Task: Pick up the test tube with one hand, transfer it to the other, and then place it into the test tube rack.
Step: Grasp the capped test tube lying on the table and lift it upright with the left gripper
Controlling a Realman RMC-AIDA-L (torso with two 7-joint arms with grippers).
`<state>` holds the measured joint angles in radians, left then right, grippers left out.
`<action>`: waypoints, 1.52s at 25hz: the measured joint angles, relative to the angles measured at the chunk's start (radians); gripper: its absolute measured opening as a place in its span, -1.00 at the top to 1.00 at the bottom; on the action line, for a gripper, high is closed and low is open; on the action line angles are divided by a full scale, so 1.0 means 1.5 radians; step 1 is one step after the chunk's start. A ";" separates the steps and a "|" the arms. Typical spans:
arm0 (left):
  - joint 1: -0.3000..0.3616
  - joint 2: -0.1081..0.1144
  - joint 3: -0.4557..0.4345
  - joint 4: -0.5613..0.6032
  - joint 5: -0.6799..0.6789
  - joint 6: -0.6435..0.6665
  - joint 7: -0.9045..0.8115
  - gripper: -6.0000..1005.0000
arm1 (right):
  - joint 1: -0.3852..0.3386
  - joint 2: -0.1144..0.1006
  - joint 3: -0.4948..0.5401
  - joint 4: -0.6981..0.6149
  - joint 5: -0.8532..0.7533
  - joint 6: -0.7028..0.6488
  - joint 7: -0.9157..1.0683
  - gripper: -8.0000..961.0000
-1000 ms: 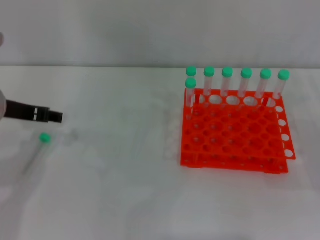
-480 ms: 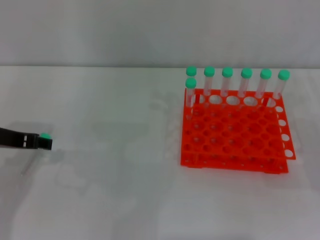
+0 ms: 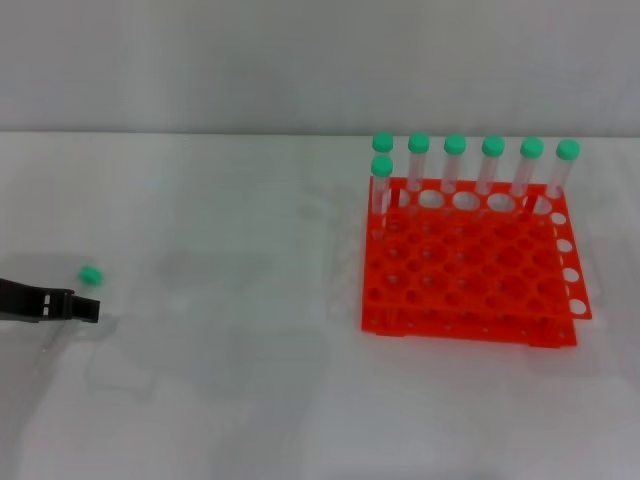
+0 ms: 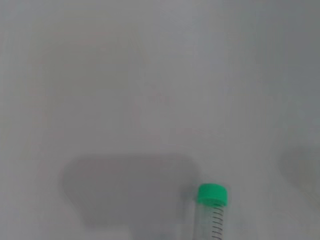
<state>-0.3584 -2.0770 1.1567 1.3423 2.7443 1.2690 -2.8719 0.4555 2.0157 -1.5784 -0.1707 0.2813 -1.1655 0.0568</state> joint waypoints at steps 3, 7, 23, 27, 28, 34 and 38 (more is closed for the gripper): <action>-0.004 0.000 -0.003 -0.010 0.001 -0.005 0.001 -0.52 | 0.000 0.000 0.000 0.000 0.000 0.000 0.000 -0.83; -0.008 0.001 -0.003 -0.014 0.002 -0.006 0.001 -0.52 | 0.001 0.000 0.000 -0.001 0.000 0.001 0.000 -0.83; -0.007 0.002 -0.003 -0.032 0.007 0.003 -0.001 -0.52 | 0.001 -0.001 0.000 -0.001 0.001 0.001 0.000 -0.83; -0.007 0.002 -0.003 -0.033 0.009 0.004 -0.002 -0.52 | 0.001 -0.001 0.000 0.000 0.001 0.000 0.000 -0.83; -0.007 0.002 -0.003 -0.033 0.010 0.004 -0.002 -0.52 | 0.001 -0.001 0.000 0.000 0.001 0.000 0.000 -0.83; -0.008 0.002 -0.003 -0.035 0.018 0.012 -0.003 -0.52 | 0.001 0.000 0.000 0.000 0.001 -0.001 0.000 -0.83; -0.008 0.002 -0.005 -0.034 0.018 0.013 -0.006 -0.51 | 0.001 0.000 0.000 0.000 0.000 -0.001 0.000 -0.83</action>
<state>-0.3697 -2.0740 1.1496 1.2911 2.7719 1.2880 -2.8803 0.4571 2.0156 -1.5784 -0.1706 0.2817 -1.1673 0.0568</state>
